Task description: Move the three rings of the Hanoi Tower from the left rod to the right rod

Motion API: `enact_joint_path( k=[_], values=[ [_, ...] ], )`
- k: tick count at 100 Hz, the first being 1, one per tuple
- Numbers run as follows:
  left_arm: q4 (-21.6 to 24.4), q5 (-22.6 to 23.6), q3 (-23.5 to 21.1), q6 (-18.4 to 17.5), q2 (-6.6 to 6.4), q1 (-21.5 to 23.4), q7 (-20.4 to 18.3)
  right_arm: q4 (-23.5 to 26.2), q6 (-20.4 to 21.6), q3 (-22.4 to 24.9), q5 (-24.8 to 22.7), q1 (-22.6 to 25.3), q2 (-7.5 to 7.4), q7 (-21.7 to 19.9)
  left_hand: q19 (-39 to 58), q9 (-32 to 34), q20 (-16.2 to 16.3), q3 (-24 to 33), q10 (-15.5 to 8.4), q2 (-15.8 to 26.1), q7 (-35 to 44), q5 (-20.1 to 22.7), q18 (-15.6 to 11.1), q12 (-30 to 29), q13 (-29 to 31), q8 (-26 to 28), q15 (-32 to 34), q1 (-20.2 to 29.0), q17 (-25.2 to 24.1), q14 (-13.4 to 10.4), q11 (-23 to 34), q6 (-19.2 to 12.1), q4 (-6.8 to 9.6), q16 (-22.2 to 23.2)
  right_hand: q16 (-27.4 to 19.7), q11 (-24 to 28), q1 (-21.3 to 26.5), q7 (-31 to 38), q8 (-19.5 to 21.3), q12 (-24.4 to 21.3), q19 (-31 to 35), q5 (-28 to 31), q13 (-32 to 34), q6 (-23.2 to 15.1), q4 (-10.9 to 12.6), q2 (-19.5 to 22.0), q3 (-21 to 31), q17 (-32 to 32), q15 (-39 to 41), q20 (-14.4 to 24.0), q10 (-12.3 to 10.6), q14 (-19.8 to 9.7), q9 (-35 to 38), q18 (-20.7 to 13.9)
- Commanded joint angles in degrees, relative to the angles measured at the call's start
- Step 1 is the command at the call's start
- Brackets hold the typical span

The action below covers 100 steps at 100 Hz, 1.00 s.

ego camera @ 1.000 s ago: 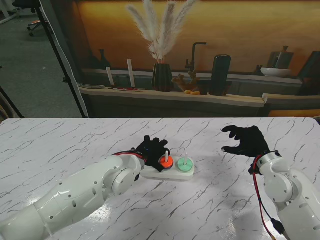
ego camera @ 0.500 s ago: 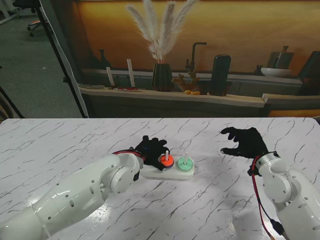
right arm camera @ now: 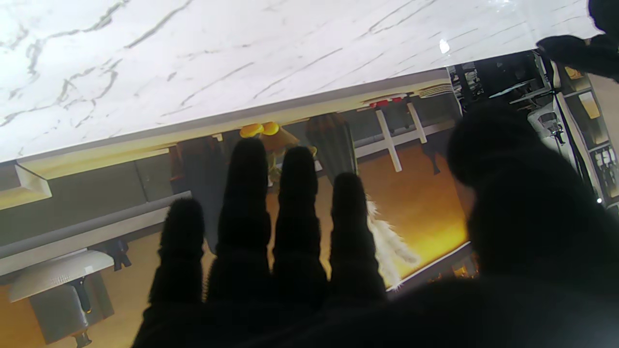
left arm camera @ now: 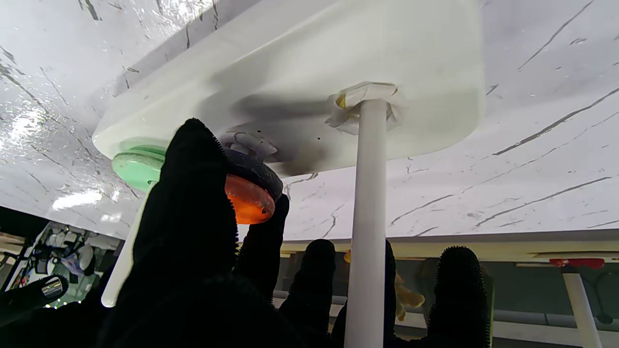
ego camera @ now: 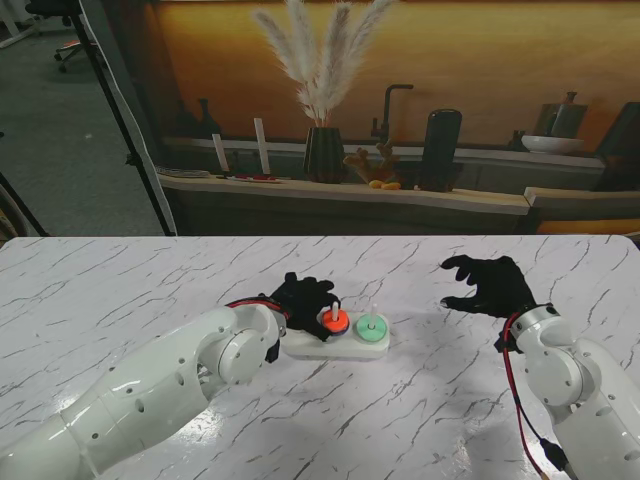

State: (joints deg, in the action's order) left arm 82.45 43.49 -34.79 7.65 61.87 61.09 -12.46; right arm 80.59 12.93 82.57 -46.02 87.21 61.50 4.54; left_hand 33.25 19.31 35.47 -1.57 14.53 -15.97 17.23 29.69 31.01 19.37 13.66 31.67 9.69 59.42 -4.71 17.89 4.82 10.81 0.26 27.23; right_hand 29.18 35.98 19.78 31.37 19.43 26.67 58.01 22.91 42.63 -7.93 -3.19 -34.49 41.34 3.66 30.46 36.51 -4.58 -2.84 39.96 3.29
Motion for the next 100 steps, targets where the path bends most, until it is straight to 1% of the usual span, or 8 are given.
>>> enact_joint_path(
  k=[1,9,18,35,47,68,87,100],
  values=[
    [0.3,-0.9,0.1,-0.9,0.22,0.1,-1.0,-0.1,0.0,-0.3,0.1,0.3,0.31,0.1,-0.1,-1.1,-1.1,1.2,-0.1,1.2,0.6,0.2,-0.1,0.3,-0.2,-0.5,-0.9,1.5,-1.4,-0.6,-0.9,-1.8,-0.1,0.0,0.7,0.5,-0.1,0.1,0.3,0.5,1.0,0.2,0.4,-1.6,0.9,0.5,-0.6,-0.6,0.7,0.0,-0.8,-0.3,1.0,18.6],
    [0.2,-1.0,0.0,-1.0,0.28,0.2,-0.8,-0.1,-0.1,-0.3,0.0,0.2,0.31,0.1,-0.3,-0.9,-1.1,1.3,-0.1,0.9,0.3,0.3,-0.1,0.3,0.1,-0.6,-0.8,1.4,-1.2,-0.6,-0.9,-1.8,0.03,0.1,0.7,0.6,-0.1,0.1,0.3,0.5,1.0,0.2,0.4,-1.6,0.9,0.5,-0.8,-0.6,0.7,0.0,-0.7,-0.3,1.0,18.6],
    [0.2,-1.2,0.0,-1.1,0.24,0.2,-1.1,-0.1,-0.2,-0.3,0.1,0.3,0.3,0.0,-0.7,-1.6,-1.2,1.3,0.1,0.1,-1.4,-1.9,-0.1,0.1,-0.4,-1.3,-1.1,0.5,-1.4,-0.6,-1.2,-1.7,0.15,-0.1,0.7,0.6,0.0,0.1,0.3,0.5,1.0,0.3,0.3,-1.6,0.9,0.6,-0.8,-0.6,0.8,0.0,-0.8,-0.4,1.0,18.5],
    [-0.1,-1.8,0.3,-1.3,0.37,0.1,-0.9,-0.1,-0.2,-0.1,0.2,0.3,0.32,0.0,-1.0,-2.2,-1.1,1.8,0.4,-1.0,-4.4,-3.8,-0.1,0.0,-0.5,-2.6,-1.1,0.0,-1.3,-0.5,-1.4,-1.3,0.57,-0.1,0.7,0.6,0.1,0.2,0.4,0.5,1.0,0.4,0.4,-1.6,0.9,0.7,-0.9,-0.7,0.8,0.0,-0.8,-0.4,1.0,18.6],
    [-0.7,-2.4,0.6,-1.4,0.59,0.0,-0.3,0.0,-0.2,0.1,0.0,0.5,0.31,0.0,-1.1,-2.5,-0.9,2.0,0.4,-2.0,-5.9,-4.9,0.1,0.0,-0.5,-3.1,-1.1,-0.1,-1.3,-0.5,-1.5,-1.9,0.78,-0.1,0.7,0.6,0.2,0.2,0.4,0.5,1.0,0.4,0.4,-1.7,0.9,0.6,-0.9,-0.6,0.8,0.0,-0.7,-0.3,1.2,18.6],
    [-0.5,-2.5,0.8,-1.5,0.57,0.1,-0.4,0.0,-0.1,0.2,0.0,0.5,0.31,0.0,-1.2,-2.5,-0.7,2.7,0.4,-2.5,-6.4,-4.1,0.0,0.0,-0.5,-3.2,-1.1,-0.1,-1.4,-0.5,-1.5,-1.7,1.03,-0.1,0.7,0.7,0.1,0.2,0.4,0.5,1.0,0.5,0.4,-1.8,0.9,0.7,-1.0,-0.6,0.9,0.0,-0.8,-0.3,1.1,18.5],
    [0.4,-2.6,0.3,-1.9,0.09,0.2,-2.2,-0.1,-0.1,0.1,0.0,0.4,0.29,0.0,-2.2,-3.8,-0.9,3.8,0.5,-5.9,-8.0,-6.2,-0.1,-0.3,-1.3,-3.8,-1.6,0.1,-1.8,-0.5,-2.0,-0.7,1.65,-0.4,0.7,0.7,0.2,0.3,0.4,0.5,1.0,0.6,0.5,-1.9,0.9,0.7,-1.0,-0.6,0.9,0.0,-0.8,-0.4,1.3,18.6],
    [0.4,-2.3,0.2,-1.9,0.1,0.2,-2.0,-0.2,0.0,-0.1,0.1,0.3,0.3,0.1,-2.2,-3.2,-0.7,5.0,0.3,-6.1,-7.5,-4.9,0.0,-0.2,-0.9,-3.5,-1.5,0.0,-1.4,-0.5,-1.7,-0.9,1.9,-0.4,0.7,0.7,0.2,0.3,0.4,0.5,1.0,0.6,0.5,-2.1,0.9,0.7,-1.1,-0.6,0.9,0.0,-0.8,-0.4,1.2,18.6]
  ],
)
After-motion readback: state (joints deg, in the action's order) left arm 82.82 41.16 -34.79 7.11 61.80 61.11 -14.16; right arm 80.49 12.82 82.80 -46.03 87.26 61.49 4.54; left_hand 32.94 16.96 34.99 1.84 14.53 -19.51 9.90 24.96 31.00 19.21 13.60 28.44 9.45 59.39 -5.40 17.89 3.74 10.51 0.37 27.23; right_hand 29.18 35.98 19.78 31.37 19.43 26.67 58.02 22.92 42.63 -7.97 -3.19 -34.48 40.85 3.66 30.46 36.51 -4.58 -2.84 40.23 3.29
